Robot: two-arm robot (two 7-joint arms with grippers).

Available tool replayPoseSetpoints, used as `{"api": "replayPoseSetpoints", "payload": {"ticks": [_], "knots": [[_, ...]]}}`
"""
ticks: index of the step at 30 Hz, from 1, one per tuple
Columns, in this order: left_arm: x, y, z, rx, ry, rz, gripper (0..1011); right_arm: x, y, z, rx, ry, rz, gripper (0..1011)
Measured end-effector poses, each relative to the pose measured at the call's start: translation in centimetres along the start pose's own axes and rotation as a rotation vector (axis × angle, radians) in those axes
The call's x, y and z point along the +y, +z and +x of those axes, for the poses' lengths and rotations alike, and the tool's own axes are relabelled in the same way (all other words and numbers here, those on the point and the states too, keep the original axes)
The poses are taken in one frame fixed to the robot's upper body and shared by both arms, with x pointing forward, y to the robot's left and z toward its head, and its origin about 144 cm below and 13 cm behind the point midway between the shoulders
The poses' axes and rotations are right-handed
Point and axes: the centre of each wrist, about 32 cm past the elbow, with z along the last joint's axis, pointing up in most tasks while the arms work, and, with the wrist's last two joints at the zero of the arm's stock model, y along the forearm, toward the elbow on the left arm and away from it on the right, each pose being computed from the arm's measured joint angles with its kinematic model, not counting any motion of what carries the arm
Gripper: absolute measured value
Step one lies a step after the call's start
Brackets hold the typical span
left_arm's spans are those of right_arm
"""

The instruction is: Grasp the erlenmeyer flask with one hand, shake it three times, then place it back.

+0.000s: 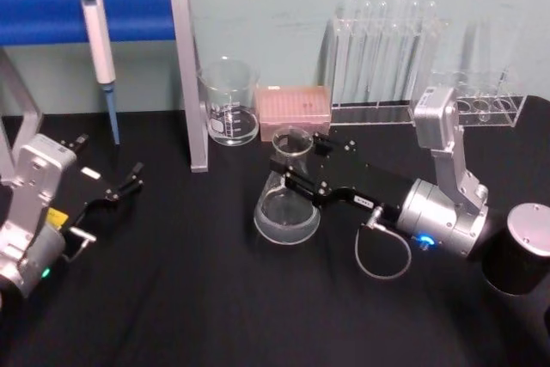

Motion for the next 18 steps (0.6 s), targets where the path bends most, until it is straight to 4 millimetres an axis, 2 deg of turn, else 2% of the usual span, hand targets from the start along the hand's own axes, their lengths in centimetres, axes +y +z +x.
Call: {"api": "replayPoseSetpoints", "payload": {"ticks": [18], "knots": [[0.0, 0.0, 0.0, 0.0, 0.0, 0.0, 1001, -0.2, -2.3, 1.1, 0.017, 0.041, -0.03, 449]]}}
